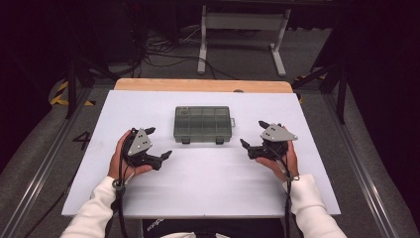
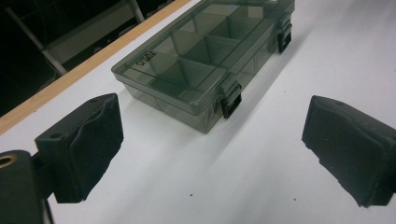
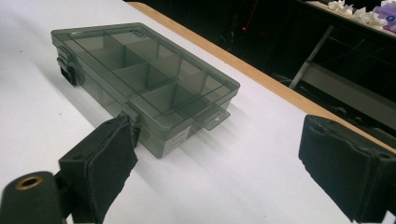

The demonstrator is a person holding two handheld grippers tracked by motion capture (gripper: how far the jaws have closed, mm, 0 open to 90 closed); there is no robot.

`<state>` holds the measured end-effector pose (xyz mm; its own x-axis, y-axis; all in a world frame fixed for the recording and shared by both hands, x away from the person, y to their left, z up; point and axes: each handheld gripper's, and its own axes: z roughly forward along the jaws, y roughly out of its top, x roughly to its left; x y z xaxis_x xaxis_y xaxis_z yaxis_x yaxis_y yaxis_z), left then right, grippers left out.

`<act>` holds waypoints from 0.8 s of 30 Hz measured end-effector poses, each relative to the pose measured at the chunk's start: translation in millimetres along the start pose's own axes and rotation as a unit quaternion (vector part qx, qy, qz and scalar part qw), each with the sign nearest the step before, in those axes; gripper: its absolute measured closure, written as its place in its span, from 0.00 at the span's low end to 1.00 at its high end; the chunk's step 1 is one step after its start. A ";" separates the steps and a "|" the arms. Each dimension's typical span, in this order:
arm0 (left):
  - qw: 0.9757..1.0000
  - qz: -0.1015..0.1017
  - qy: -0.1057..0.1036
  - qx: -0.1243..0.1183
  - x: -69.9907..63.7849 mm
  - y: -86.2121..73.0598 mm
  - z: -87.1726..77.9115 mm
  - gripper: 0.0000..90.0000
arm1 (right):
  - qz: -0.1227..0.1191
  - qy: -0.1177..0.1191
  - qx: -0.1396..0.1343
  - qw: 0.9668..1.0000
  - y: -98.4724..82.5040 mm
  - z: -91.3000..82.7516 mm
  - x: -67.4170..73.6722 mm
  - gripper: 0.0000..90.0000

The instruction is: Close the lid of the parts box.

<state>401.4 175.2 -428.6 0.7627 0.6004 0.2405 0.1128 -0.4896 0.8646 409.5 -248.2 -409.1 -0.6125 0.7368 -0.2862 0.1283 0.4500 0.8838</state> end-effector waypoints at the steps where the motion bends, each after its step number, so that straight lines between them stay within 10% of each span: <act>1: 1.000 0.002 0.001 0.001 0.2 -0.1 -0.5 0.07 | 0.000 0.000 0.000 1.000 -0.3 -0.7 -0.1 0.12; 24: 1.000 0.004 0.003 0.012 -5.2 -8.4 -9.1 0.07 | -0.004 -0.010 0.010 1.000 -11.9 -15.7 -2.8 0.12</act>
<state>390.7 181.9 -433.2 0.7600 0.5999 0.2501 0.1216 -0.5093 0.8520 397.4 -263.6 -413.1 -0.5985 0.7423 -0.3013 0.1380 0.4660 0.8740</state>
